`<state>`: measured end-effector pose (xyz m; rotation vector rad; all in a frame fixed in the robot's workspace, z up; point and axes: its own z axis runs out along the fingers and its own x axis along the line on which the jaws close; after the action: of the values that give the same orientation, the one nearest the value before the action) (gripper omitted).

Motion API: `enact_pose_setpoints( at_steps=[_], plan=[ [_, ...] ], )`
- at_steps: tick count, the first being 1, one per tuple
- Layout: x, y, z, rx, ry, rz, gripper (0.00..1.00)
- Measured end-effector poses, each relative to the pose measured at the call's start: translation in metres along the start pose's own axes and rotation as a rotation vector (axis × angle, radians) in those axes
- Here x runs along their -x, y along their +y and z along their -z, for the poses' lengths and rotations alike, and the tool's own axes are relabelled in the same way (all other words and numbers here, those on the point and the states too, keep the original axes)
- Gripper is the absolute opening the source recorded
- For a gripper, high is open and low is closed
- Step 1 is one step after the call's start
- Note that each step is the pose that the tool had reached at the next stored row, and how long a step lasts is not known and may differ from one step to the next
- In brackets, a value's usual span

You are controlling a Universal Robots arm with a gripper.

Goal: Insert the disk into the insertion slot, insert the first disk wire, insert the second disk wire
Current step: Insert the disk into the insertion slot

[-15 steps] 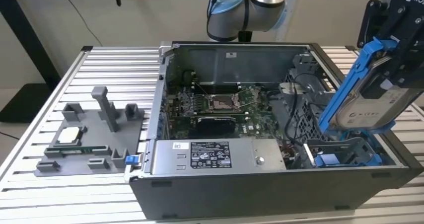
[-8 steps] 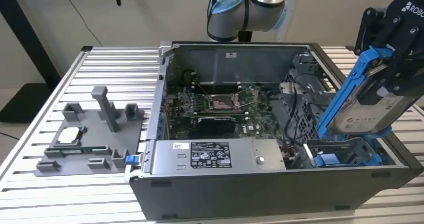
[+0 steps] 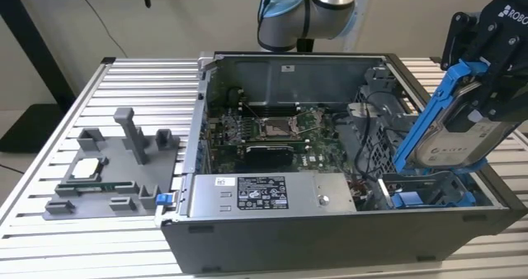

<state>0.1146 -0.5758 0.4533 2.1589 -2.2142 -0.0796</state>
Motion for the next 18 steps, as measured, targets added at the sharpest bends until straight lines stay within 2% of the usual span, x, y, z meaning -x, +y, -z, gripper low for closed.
enact_pose_setpoints(
  at_steps=[8,14,18],
  plan=[
    [0.0,-0.0007,-0.009,-0.005,0.0,0.0,0.0],
    [-0.0001,-0.0012,-0.0168,-0.0053,-0.0006,0.0,0.0],
    [-0.0001,-0.0016,-0.0221,-0.0053,-0.0041,0.0,0.0]
  ],
)
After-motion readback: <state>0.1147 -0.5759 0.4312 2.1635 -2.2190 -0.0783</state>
